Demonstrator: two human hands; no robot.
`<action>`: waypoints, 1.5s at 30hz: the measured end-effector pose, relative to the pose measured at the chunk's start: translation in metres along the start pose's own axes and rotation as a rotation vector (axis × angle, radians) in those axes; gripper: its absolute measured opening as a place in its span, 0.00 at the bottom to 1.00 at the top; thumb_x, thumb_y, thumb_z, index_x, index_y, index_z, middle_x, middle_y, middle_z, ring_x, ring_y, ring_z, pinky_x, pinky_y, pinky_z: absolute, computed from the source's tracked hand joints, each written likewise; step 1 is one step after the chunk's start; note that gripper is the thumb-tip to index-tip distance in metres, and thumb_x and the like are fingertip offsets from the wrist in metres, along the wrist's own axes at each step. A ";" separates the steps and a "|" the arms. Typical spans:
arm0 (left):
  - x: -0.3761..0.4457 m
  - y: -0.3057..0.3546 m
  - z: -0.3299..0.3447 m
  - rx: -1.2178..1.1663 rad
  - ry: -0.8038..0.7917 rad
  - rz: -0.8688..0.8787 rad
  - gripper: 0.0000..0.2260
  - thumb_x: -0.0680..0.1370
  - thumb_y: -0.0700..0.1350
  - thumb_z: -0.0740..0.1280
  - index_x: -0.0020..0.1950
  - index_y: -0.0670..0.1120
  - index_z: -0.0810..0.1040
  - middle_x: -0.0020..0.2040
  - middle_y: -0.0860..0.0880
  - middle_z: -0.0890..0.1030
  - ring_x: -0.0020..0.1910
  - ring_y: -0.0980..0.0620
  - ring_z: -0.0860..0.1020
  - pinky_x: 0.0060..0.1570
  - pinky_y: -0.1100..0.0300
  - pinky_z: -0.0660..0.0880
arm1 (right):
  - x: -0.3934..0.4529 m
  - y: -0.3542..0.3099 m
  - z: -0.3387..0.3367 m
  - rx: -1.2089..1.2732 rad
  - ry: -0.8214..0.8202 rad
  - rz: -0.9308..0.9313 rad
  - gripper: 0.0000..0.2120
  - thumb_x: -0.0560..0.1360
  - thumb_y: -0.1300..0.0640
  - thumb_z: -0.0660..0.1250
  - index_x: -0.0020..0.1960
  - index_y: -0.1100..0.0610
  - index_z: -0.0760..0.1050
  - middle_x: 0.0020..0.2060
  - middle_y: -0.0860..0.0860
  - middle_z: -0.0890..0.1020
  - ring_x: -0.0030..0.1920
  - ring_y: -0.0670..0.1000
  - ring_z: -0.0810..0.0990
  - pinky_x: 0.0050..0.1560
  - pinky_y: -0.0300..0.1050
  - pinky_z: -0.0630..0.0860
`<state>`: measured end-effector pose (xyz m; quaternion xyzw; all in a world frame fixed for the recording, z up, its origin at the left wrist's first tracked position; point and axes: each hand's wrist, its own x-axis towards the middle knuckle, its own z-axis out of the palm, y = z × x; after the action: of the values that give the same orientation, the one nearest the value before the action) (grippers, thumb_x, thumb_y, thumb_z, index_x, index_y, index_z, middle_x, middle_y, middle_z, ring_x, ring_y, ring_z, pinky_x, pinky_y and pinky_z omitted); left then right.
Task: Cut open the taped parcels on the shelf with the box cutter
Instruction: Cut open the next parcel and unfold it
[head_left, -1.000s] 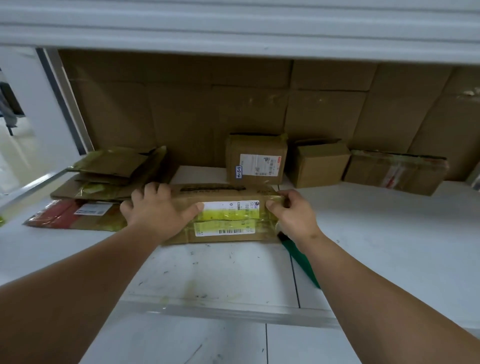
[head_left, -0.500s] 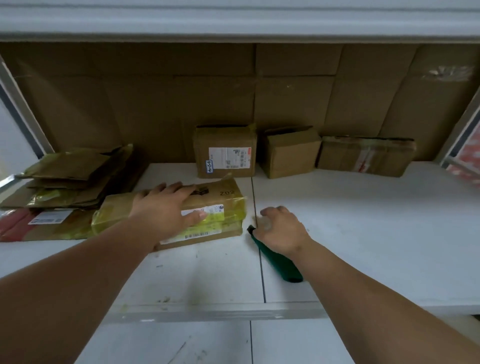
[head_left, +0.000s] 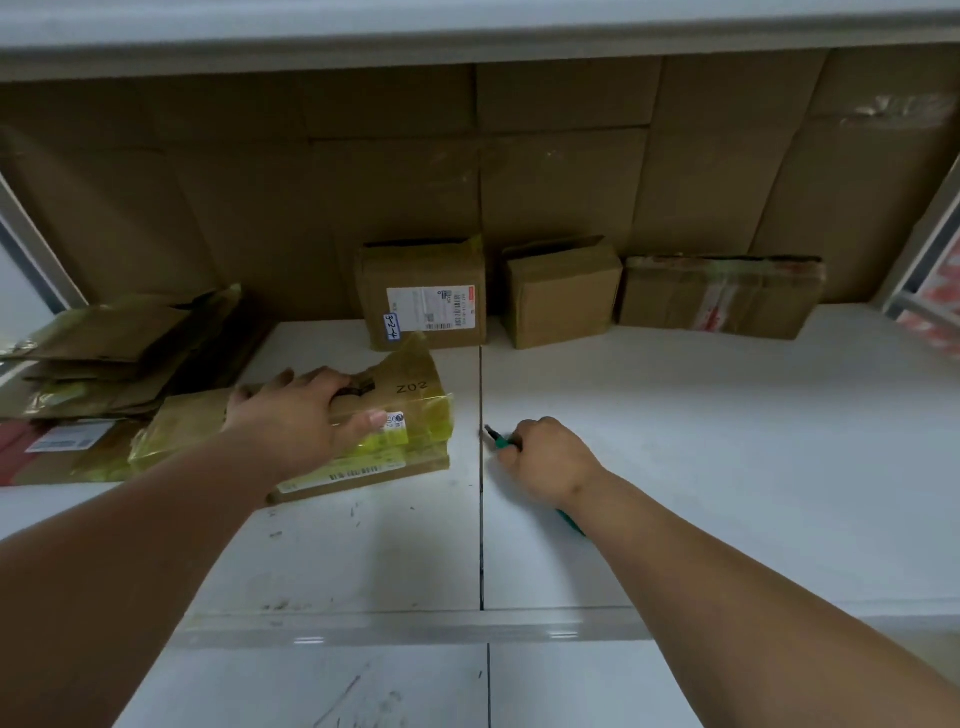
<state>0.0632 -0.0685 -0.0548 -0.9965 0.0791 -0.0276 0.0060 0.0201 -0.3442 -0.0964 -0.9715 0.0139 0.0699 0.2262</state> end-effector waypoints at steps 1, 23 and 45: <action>0.000 0.000 0.000 0.004 -0.006 0.004 0.38 0.66 0.80 0.41 0.69 0.64 0.64 0.64 0.56 0.74 0.67 0.49 0.67 0.63 0.39 0.65 | 0.000 -0.001 -0.002 0.049 0.001 -0.013 0.11 0.81 0.53 0.56 0.51 0.60 0.72 0.49 0.56 0.72 0.43 0.55 0.72 0.43 0.43 0.67; -0.005 -0.010 -0.005 -0.081 0.073 0.098 0.39 0.67 0.80 0.43 0.70 0.62 0.66 0.68 0.56 0.73 0.65 0.50 0.72 0.68 0.41 0.64 | -0.013 -0.008 -0.036 0.560 -0.300 -0.113 0.12 0.83 0.57 0.56 0.57 0.49 0.78 0.45 0.54 0.86 0.40 0.41 0.82 0.37 0.36 0.69; 0.004 -0.004 -0.006 0.006 -0.056 0.094 0.38 0.68 0.79 0.41 0.71 0.64 0.64 0.69 0.58 0.71 0.68 0.52 0.68 0.69 0.45 0.61 | 0.000 -0.011 -0.008 0.218 -0.179 -0.317 0.14 0.81 0.57 0.54 0.47 0.53 0.78 0.41 0.49 0.75 0.47 0.54 0.76 0.53 0.55 0.77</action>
<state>0.0672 -0.0650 -0.0487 -0.9920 0.1258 0.0001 0.0126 0.0215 -0.3380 -0.0844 -0.9213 -0.1516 0.1176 0.3382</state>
